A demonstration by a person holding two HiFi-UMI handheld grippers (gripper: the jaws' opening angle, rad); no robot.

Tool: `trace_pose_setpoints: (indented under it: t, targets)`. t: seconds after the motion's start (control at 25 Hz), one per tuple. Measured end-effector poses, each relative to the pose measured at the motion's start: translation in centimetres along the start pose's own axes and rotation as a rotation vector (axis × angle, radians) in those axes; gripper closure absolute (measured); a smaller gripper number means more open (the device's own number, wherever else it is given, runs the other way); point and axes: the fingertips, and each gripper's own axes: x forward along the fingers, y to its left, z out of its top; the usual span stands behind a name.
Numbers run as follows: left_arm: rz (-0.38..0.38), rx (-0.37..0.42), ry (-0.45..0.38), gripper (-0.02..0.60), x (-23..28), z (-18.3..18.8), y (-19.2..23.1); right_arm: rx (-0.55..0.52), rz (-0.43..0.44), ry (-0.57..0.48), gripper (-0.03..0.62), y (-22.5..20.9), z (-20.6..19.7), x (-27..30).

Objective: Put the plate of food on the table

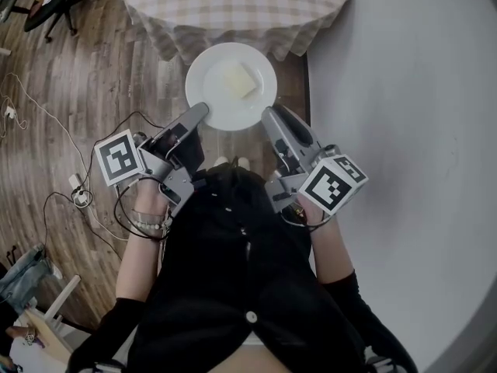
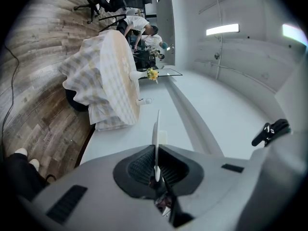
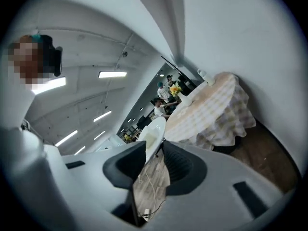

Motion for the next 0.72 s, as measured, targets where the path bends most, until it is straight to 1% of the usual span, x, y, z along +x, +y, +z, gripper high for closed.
trace_pose_setpoints:
  t: [0.12, 0.2, 0.28, 0.56, 0.72]
  targets:
    - [-0.009, -0.010, 0.006, 0.571, -0.5, 0.3, -0.3, 0.075, 0.027, 0.009, 0.493, 0.9, -0.7, 0.6]
    - [-0.010, -0.006, 0.017, 0.571, -0.5, 0.3, -0.3, 0.096, 0.040, 0.012, 0.494, 1.0, -1.0, 1.0]
    - [-0.007, 0.000, 0.026, 0.571, -0.4, 0.2, -0.1, 0.100, 0.044, 0.016, 0.529, 1.0, -1.2, 1.2]
    - [-0.011, 0.003, 0.039, 0.571, -0.5, 0.3, 0.3, 0.098, 0.054, 0.007, 0.534, 1.0, -1.4, 1.3]
    - [-0.013, 0.021, 0.041, 0.571, -0.6, 0.3, 0.3, 0.112, 0.059, -0.008, 0.538, 1.0, -1.5, 1.4]
